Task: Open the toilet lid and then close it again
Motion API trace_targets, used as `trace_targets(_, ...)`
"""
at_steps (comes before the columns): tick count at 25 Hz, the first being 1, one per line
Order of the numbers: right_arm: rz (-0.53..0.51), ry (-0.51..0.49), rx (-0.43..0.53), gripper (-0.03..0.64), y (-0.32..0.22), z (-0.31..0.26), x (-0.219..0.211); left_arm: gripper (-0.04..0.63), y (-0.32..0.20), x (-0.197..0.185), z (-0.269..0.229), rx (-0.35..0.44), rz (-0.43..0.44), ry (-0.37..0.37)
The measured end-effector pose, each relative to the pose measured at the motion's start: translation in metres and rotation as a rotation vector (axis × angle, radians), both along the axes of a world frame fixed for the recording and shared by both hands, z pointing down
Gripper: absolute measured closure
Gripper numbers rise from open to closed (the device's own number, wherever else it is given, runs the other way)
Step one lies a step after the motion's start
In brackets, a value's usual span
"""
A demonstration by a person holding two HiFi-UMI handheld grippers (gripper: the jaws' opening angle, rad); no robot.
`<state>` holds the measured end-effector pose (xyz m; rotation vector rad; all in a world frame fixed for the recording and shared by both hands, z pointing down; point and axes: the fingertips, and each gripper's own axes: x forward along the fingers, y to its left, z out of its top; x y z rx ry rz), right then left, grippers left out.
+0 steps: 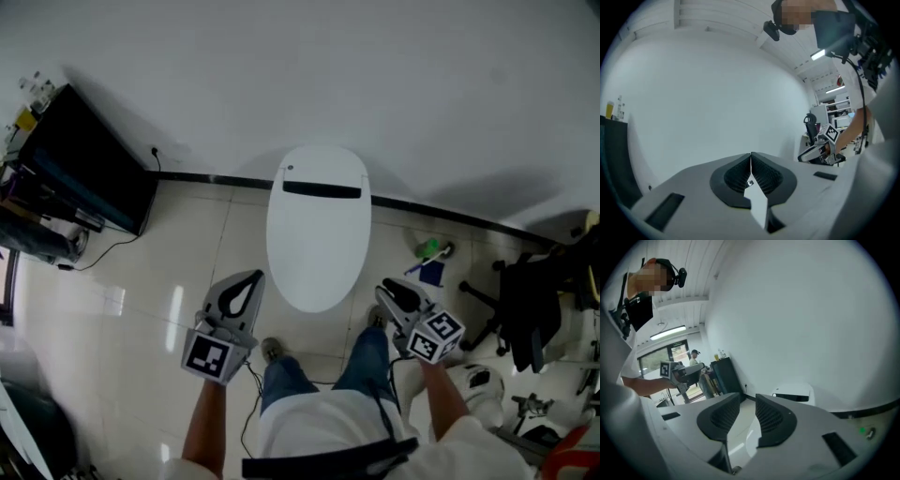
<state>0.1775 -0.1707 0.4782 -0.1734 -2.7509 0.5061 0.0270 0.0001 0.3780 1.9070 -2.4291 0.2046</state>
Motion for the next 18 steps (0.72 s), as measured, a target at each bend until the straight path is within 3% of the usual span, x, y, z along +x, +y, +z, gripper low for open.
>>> trace_targets(3,0.135,0.058,-0.052,0.506,0.041,0.033,0.005,0.592,0.020,-0.012,0.016,-0.010,0.115,-0.006)
trace_targets(5,0.191,0.083,-0.149,0.506,0.056,0.060,0.011,0.592,0.022,-0.014,0.024,0.014,0.148,0.030)
trace_targets(7,0.256,0.087,-0.320,0.466,0.062,0.097,0.019,0.592,0.016,-0.010,0.035,0.019,0.181,0.069)
trace_targets(9,0.347,0.080,-0.523,0.348,0.063,0.143,0.028,0.592,0.006,-0.003,0.050,0.011,0.226,0.090)
trace_targets(13,0.507,0.019,-0.885,0.265,0.056,0.244,0.038,0.592,-0.017,0.013,0.096,0.009,0.296,0.102)
trace_targets(15,0.543,-0.032,-1.015,0.224,0.053,0.293,0.033,0.592,-0.028,0.021,0.126,-0.001,0.321,0.104)
trace_targets(18,0.575,-0.041,-1.133,0.181,0.052,0.364,0.020,0.592,-0.035,0.029,0.170,-0.018,0.334,0.113)
